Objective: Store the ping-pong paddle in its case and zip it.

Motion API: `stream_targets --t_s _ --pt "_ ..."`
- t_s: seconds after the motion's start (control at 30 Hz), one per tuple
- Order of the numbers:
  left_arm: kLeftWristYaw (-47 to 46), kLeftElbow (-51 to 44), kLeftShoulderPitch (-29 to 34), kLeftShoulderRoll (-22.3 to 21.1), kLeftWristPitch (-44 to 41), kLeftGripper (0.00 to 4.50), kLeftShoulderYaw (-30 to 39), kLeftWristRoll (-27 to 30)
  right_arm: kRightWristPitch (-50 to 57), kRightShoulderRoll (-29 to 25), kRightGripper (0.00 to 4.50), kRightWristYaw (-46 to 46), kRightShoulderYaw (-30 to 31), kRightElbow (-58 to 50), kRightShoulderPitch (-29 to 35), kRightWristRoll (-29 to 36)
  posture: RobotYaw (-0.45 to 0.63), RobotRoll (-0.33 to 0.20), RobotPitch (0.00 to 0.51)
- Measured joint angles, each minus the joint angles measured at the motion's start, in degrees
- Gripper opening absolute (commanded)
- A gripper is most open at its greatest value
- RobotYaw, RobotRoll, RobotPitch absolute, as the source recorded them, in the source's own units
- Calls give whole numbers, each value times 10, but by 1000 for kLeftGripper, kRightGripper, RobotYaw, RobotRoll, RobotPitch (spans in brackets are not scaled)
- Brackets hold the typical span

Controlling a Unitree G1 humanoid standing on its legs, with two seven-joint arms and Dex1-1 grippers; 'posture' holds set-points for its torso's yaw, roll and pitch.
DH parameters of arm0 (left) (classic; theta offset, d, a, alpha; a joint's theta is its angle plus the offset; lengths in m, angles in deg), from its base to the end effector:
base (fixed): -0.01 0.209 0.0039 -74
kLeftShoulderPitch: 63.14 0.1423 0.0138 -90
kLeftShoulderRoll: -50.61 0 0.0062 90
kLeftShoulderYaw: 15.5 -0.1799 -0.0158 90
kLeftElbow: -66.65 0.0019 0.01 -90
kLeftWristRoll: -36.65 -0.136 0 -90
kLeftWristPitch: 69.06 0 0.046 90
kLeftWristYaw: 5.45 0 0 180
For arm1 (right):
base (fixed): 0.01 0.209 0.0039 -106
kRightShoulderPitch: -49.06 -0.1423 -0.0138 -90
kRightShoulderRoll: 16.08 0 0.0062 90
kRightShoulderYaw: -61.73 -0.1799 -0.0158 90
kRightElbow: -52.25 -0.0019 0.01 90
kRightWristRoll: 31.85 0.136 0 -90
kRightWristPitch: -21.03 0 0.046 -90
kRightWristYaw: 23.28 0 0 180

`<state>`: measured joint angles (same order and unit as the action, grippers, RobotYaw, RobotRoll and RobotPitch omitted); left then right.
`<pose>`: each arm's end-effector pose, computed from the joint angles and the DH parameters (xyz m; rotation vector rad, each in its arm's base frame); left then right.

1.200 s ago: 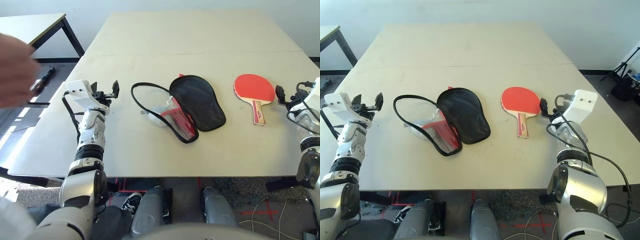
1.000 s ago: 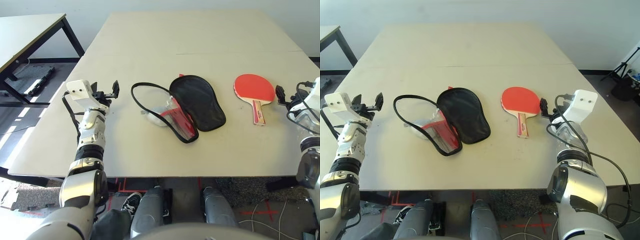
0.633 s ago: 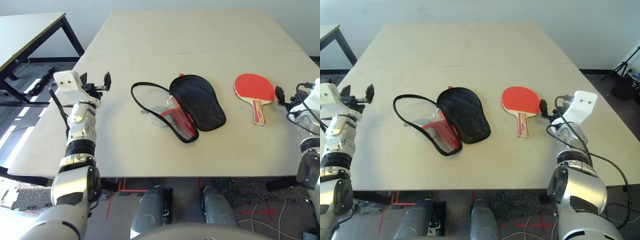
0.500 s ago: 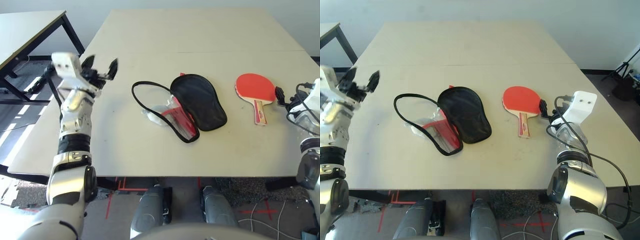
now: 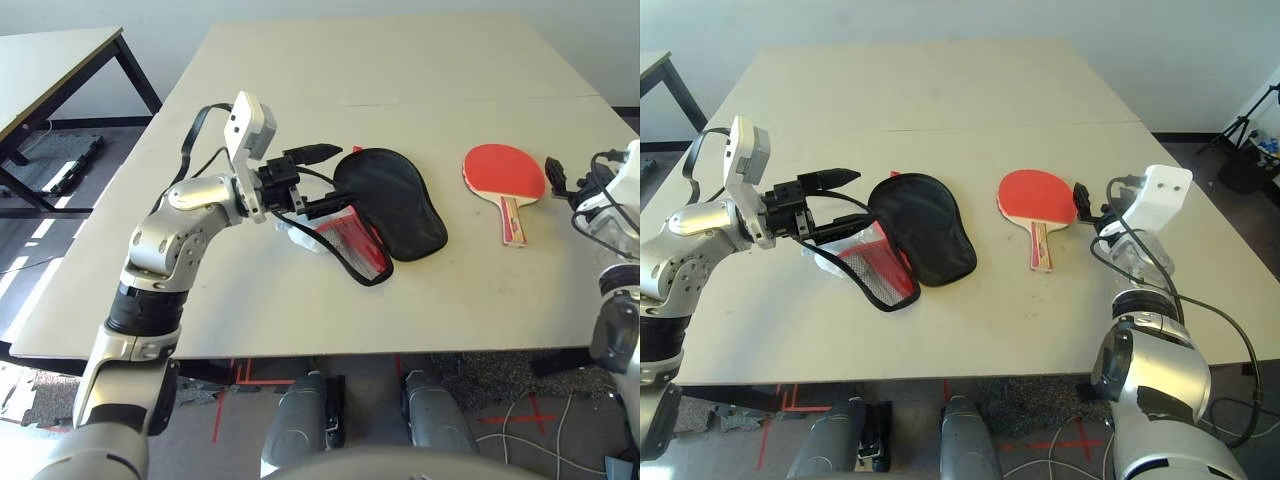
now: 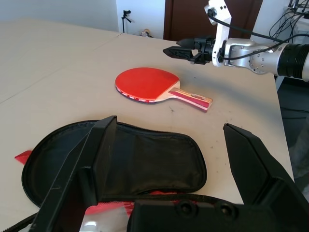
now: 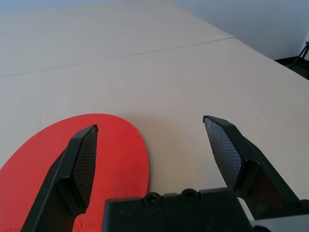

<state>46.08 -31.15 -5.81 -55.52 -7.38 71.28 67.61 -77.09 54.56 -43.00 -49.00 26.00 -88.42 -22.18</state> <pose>0.2722 0.1894 0.2015 0.1662 -0.0895 -1.1441 0.3013 -0.3275 0.1404 -0.0419 -0.0262 -0.1692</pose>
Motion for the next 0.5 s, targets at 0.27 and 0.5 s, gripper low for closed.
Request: stream_targets --t_s 0.27,0.5 --pt "5 9 0 17 20 4500 -16 -30 363 6 4481 23 78 -276 40 -23 -43 0 97" --pt "13 11 1 22 30 4500 -25 -47 694 -15 4481 -4 123 -393 18 -10 -38 0 97"
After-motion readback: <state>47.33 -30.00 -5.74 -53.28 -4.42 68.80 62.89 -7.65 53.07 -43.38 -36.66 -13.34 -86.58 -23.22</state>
